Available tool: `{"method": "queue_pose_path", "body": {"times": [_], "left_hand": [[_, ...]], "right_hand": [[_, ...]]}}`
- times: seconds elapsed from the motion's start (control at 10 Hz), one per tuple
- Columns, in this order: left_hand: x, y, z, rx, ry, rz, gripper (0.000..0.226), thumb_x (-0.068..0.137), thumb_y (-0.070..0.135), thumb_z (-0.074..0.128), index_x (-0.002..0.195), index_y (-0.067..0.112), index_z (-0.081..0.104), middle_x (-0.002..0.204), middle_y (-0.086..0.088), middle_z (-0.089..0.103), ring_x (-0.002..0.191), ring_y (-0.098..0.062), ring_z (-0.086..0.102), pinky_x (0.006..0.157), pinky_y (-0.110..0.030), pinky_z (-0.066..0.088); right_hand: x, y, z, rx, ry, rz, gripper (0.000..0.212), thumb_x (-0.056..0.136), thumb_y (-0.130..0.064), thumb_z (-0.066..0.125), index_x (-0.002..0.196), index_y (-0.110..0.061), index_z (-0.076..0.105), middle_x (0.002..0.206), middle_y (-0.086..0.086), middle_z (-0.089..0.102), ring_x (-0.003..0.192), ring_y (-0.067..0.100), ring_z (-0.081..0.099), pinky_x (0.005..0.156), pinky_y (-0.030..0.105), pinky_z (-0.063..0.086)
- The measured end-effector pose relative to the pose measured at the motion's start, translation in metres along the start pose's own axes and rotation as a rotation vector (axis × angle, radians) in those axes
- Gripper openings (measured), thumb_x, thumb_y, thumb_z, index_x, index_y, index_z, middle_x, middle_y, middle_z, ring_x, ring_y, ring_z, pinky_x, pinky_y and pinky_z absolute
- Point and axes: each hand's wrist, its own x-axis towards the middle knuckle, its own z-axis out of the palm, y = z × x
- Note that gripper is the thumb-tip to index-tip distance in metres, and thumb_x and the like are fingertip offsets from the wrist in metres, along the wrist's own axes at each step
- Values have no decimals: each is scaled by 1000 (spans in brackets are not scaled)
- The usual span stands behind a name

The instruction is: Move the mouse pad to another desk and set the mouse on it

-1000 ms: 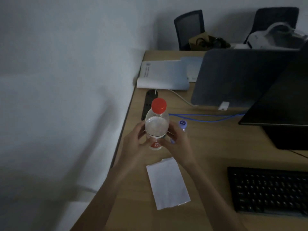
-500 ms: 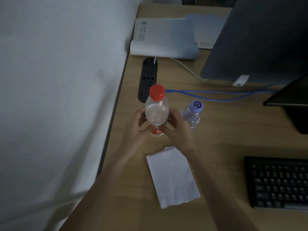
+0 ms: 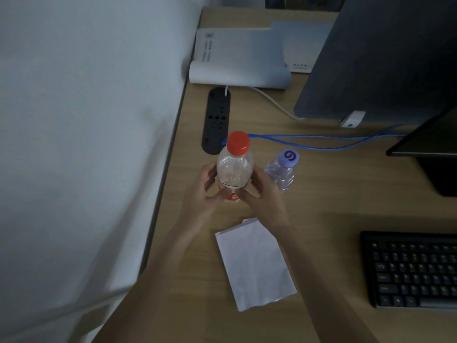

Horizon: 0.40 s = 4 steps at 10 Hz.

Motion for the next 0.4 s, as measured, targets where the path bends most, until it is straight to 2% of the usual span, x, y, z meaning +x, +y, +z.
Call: {"method": "queue_pose_path", "body": {"times": [0.1, 0.2, 0.3, 0.4], "left_hand": [[-1, -1, 1, -14, 17, -4, 51, 70, 9, 72, 106, 37, 49, 108, 19, 57, 103, 5, 57, 87, -12, 45], [-4, 0, -1, 6, -21, -18, 52, 70, 6, 70, 112, 28, 49, 112, 14, 57, 111, -6, 54, 91, -14, 43], [-10, 1, -9, 7, -78, -67, 59, 75, 1, 65, 127, 14, 42, 128, 3, 49, 124, -15, 45, 100, -25, 35], [-24, 14, -19, -11, 53, -154, 52, 82, 3, 57, 131, 13, 40, 135, -1, 45, 125, -13, 41, 96, -22, 33]], "right_hand": [[-1, -3, 1, -21, 9, -6, 42, 73, -6, 66, 111, -19, 54, 92, -23, 58, 90, -2, 55, 71, 4, 40], [-4, -11, -1, -41, -7, 15, 41, 73, -5, 65, 111, -13, 52, 98, -2, 63, 94, 15, 58, 77, 21, 47], [-14, -19, -7, -46, -52, 43, 50, 74, -12, 65, 120, -8, 46, 116, 14, 59, 110, 26, 53, 95, 44, 44], [-34, -32, -18, -63, 21, 104, 51, 81, -16, 60, 129, -12, 43, 132, 8, 51, 122, 20, 47, 102, 39, 40]]}}
